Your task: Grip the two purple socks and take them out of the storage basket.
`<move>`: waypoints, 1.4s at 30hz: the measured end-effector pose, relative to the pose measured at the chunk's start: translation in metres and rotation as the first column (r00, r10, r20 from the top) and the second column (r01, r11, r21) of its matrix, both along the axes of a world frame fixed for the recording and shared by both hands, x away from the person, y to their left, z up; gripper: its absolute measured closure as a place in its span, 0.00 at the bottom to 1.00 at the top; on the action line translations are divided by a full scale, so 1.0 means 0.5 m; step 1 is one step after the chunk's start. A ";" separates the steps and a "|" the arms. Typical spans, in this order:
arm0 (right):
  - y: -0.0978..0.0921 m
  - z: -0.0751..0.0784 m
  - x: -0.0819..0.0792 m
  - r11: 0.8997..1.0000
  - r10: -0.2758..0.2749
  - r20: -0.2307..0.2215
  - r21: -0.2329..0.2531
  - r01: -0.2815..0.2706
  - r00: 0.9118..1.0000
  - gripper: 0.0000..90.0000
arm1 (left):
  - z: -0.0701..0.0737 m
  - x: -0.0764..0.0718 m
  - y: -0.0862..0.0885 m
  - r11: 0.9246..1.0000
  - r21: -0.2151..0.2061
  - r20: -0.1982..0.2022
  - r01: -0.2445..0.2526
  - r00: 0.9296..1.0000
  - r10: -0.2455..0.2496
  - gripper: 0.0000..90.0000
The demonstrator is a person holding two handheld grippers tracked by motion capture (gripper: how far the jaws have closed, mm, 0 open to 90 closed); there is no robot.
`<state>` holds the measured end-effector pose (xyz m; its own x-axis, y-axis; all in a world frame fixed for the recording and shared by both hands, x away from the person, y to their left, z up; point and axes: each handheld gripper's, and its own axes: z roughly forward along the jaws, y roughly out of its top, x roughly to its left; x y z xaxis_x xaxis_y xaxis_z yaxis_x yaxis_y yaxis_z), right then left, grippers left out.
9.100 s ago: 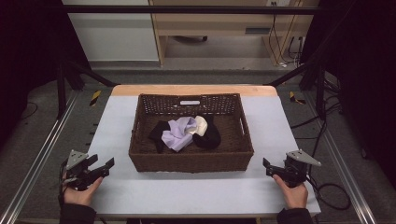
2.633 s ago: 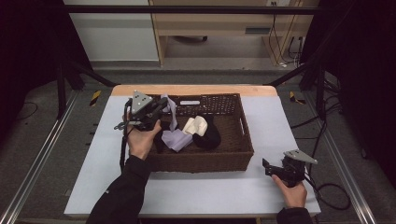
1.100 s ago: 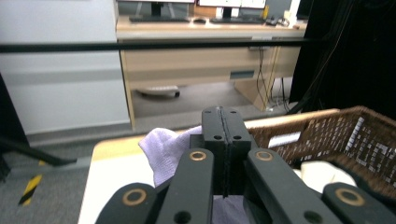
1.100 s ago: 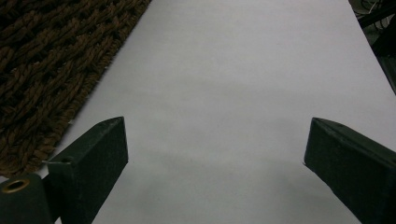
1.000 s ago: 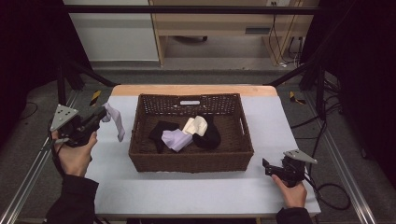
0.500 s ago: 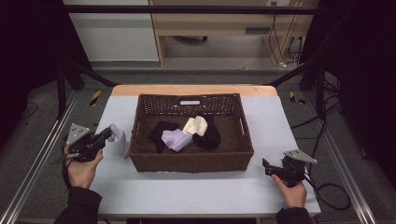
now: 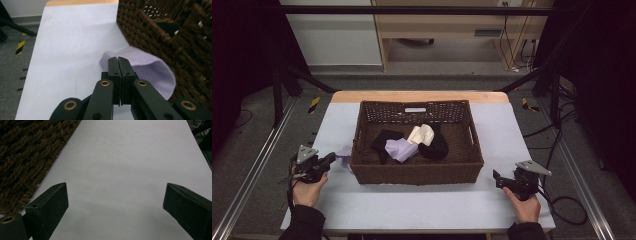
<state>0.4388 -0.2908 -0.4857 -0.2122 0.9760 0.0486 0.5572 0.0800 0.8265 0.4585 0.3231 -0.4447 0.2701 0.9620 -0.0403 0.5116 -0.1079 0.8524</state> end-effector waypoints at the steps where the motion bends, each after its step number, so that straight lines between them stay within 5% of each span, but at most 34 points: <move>1: 0.000 0.000 0.000 1.000 0.000 0.000 0.000 0.000 1.000 0.07 | -0.001 -0.001 0.000 1.000 0.002 -0.003 -0.002 1.000 0.002 0.97; 6: 0.000 0.000 0.000 1.000 -0.001 0.001 -0.001 0.001 1.000 0.07 | 0.003 -0.003 0.002 0.999 0.000 0.003 -0.033 0.999 0.033 0.79; 14: 0.000 0.000 0.000 1.000 0.000 -0.002 0.000 0.000 1.000 0.07 | 0.033 -0.009 0.002 0.998 -0.034 0.059 -0.061 0.996 0.063 0.66; 27: 0.000 0.000 0.000 1.000 -0.005 -0.001 -0.002 0.005 1.000 0.07 | 0.126 -0.005 -0.044 0.998 -0.061 0.165 -0.002 0.986 0.012 0.64; 42: 0.000 0.000 0.001 1.000 -0.002 -0.001 -0.002 0.002 1.000 0.07 | 0.204 0.022 -0.129 0.996 -0.036 0.216 0.079 0.974 -0.070 0.66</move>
